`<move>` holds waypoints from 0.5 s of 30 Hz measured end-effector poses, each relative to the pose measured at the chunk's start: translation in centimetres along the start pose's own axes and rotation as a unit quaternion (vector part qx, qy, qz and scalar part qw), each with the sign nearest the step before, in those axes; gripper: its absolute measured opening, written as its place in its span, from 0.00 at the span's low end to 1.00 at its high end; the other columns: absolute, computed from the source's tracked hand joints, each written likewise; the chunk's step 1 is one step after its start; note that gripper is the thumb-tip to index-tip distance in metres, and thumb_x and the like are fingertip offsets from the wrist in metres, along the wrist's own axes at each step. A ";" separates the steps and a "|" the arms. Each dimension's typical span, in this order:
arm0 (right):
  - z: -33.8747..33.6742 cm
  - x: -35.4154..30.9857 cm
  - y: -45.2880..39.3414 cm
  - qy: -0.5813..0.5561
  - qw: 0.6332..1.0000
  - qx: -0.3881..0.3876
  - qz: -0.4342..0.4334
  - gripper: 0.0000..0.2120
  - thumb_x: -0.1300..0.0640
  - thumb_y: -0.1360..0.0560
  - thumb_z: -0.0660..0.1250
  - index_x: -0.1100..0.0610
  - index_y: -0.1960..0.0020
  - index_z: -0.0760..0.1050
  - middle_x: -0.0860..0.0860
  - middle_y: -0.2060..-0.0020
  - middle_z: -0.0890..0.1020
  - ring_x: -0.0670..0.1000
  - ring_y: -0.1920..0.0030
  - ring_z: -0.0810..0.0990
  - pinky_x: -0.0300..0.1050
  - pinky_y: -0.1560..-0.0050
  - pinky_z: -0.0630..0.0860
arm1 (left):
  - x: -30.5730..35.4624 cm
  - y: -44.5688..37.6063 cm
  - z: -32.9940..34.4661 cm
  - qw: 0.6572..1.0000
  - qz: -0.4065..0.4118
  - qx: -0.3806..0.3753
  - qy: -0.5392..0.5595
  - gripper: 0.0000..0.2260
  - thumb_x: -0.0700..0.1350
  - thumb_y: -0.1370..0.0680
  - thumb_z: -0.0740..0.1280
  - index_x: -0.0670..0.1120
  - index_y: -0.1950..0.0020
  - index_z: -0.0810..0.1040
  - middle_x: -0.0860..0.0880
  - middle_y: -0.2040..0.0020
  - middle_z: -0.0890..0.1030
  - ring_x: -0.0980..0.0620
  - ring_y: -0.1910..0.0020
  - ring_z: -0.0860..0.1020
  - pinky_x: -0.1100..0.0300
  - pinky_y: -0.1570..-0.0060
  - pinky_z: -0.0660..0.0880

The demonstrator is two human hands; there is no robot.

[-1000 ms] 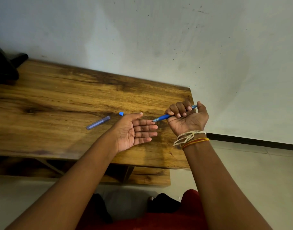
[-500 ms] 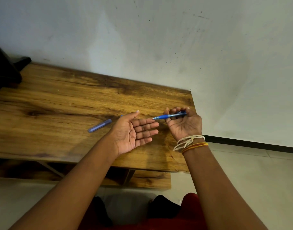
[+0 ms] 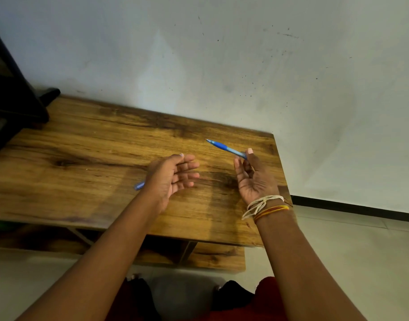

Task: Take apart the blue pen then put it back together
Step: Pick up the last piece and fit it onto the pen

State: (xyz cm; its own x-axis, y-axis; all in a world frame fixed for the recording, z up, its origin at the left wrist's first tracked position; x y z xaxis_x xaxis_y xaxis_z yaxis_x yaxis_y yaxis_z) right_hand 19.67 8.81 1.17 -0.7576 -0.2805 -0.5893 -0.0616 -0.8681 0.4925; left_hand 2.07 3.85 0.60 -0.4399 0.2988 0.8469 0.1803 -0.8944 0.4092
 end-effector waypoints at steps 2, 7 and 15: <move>0.1 0.7 -0.1 0.068 0.997 0.010 -0.040 0.05 0.66 0.29 0.71 0.62 0.54 0.77 0.57 0.58 0.81 0.51 0.62 0.83 0.41 0.59 0.83 | 0.8 -0.2 -1.3 0.994 0.069 0.064 -0.063 0.11 0.40 0.22 0.60 0.40 0.50 0.82 0.45 0.60 0.84 0.55 0.72 0.80 0.64 0.75 0.73; 0.6 2.1 -0.2 0.317 0.921 0.080 -0.213 0.15 0.60 0.35 0.79 0.65 0.52 0.81 0.57 0.57 0.84 0.51 0.58 0.82 0.45 0.54 0.81 | 2.4 -0.2 -4.4 0.940 0.201 0.170 -0.216 0.08 0.37 0.25 0.65 0.47 0.57 0.82 0.50 0.62 0.83 0.63 0.75 0.77 0.70 0.77 0.72; 0.8 4.4 -0.6 0.603 0.747 0.126 -0.248 0.10 0.48 0.34 0.77 0.53 0.58 0.83 0.47 0.63 0.83 0.49 0.57 0.82 0.44 0.55 0.76 | 1.9 -0.7 -8.1 0.869 0.165 0.130 -0.448 0.10 0.49 0.34 0.77 0.50 0.56 0.82 0.53 0.60 0.81 0.58 0.60 0.78 0.62 0.62 0.74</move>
State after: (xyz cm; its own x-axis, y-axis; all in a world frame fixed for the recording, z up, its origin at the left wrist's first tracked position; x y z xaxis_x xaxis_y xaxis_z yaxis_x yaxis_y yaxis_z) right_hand 15.85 8.41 -1.21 0.5274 -0.2465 -0.8131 -0.3752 -0.9262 0.0374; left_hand -6.02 2.37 -0.86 0.5139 0.2826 0.8100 0.4099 -0.9103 0.0576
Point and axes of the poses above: each hand's wrist, its own y-axis away from the middle knuckle, its own z-axis out of the palm, x = y × z, the point moved 2 cm from there along -y, towards the middle knuckle
